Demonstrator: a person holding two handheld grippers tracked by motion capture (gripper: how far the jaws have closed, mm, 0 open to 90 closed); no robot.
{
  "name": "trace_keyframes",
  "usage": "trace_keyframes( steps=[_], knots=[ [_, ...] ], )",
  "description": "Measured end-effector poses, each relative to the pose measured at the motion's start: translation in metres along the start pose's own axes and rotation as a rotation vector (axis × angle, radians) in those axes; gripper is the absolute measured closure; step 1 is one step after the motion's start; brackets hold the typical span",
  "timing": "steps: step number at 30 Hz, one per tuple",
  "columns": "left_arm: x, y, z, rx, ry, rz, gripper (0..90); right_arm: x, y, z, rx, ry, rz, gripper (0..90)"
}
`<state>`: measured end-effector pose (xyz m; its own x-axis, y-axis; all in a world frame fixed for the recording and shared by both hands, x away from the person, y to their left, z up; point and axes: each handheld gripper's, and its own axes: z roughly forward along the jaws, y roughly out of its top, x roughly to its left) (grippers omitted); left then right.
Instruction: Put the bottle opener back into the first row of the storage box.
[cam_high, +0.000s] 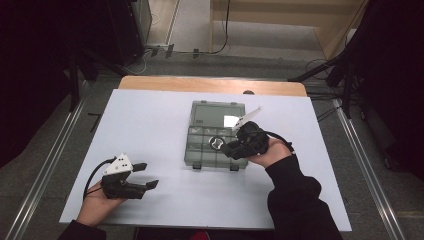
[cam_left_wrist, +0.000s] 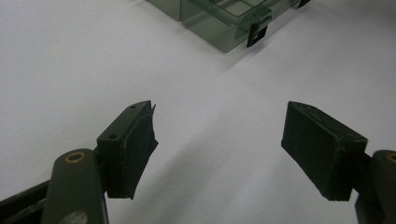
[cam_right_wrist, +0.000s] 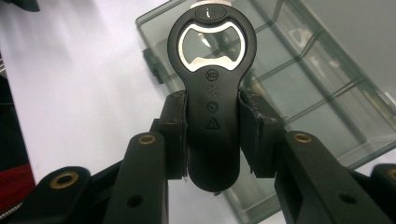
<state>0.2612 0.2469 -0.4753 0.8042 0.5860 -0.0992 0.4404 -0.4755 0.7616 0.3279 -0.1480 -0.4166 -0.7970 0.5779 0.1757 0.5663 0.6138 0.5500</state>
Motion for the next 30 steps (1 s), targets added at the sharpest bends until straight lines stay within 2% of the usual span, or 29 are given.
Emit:
trace_keyframes(
  steps=[6, 12, 17, 23, 30],
  knots=[
    [0.001, 0.0, 0.001, 0.008, 0.003, -0.005, 25.1, -0.014, 0.004, 0.003, 0.001, 0.003, 0.013, 66.2],
    [0.0, -0.002, 0.0, 0.008, 0.014, -0.009, 25.1, -0.022, 0.01, 0.009, -0.003, 0.003, -0.017, 66.2],
    [0.001, -0.004, -0.002, 0.003, 0.014, -0.017, 25.1, -0.035, 0.014, 0.015, 0.001, 0.007, -0.009, 66.2],
    [0.0, -0.004, -0.001, 0.015, 0.015, -0.011, 25.1, -0.042, 0.022, 0.022, 0.019, -0.001, -0.071, 66.2],
    [0.003, -0.004, -0.001, 0.011, 0.02, -0.028, 25.1, -0.049, 0.026, 0.035, 0.041, 0.011, -0.081, 66.2]
  ],
)
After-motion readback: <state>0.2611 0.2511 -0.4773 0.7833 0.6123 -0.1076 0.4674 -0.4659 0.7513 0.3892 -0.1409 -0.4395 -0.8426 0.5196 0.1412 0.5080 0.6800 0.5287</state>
